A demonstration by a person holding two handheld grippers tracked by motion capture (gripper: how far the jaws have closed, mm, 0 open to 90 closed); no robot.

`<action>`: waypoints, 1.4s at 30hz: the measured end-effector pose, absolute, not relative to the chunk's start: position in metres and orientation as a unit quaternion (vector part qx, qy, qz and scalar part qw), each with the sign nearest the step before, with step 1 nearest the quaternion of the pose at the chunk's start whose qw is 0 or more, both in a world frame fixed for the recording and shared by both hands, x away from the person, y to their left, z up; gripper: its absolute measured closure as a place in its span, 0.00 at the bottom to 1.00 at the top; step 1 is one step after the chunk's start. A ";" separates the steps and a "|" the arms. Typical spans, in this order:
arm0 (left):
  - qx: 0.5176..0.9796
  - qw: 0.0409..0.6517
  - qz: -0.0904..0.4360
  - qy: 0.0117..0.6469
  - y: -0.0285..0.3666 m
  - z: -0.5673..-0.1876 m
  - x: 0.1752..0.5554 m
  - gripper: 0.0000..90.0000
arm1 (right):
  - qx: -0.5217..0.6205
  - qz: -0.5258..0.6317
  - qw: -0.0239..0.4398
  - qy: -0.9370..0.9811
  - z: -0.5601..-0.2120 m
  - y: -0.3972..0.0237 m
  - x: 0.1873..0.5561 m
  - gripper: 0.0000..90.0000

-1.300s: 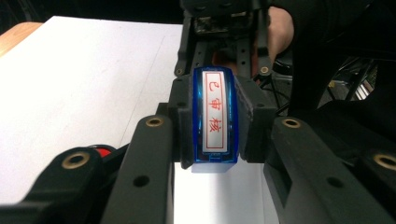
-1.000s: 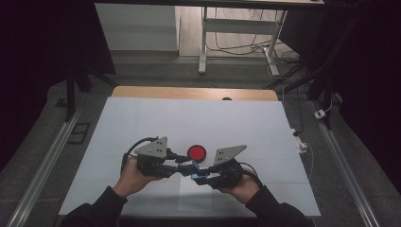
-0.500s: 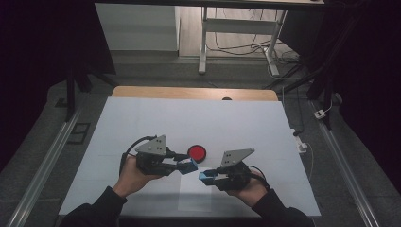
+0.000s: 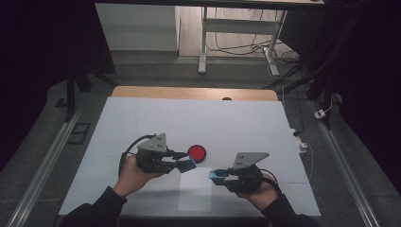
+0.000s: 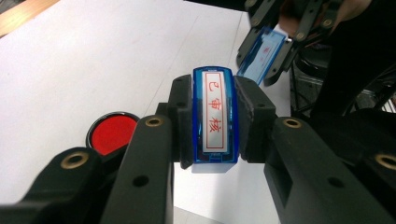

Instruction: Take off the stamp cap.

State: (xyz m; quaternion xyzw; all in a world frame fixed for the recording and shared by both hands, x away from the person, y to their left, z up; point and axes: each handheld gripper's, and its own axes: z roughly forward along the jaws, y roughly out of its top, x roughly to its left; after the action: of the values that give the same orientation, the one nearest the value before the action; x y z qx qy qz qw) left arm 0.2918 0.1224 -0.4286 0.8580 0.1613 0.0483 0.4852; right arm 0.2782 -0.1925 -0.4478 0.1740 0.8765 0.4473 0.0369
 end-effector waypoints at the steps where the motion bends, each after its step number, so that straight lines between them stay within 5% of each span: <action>1: 0.858 0.485 0.049 0.164 0.123 -0.429 0.292 0.78 | 0.177 0.447 0.039 0.876 -0.447 -0.195 0.278 0.76; 42: 0.850 0.488 0.044 0.193 0.125 -0.428 0.296 0.78 | 0.331 0.435 0.108 0.830 -0.450 -0.291 0.243 0.76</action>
State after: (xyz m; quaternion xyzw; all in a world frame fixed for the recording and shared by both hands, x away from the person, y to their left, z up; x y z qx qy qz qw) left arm 0.2958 0.1255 -0.4281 0.8504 0.1927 0.0442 0.4876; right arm 0.2429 -0.2911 -0.4496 0.3311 0.8303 0.4350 0.1082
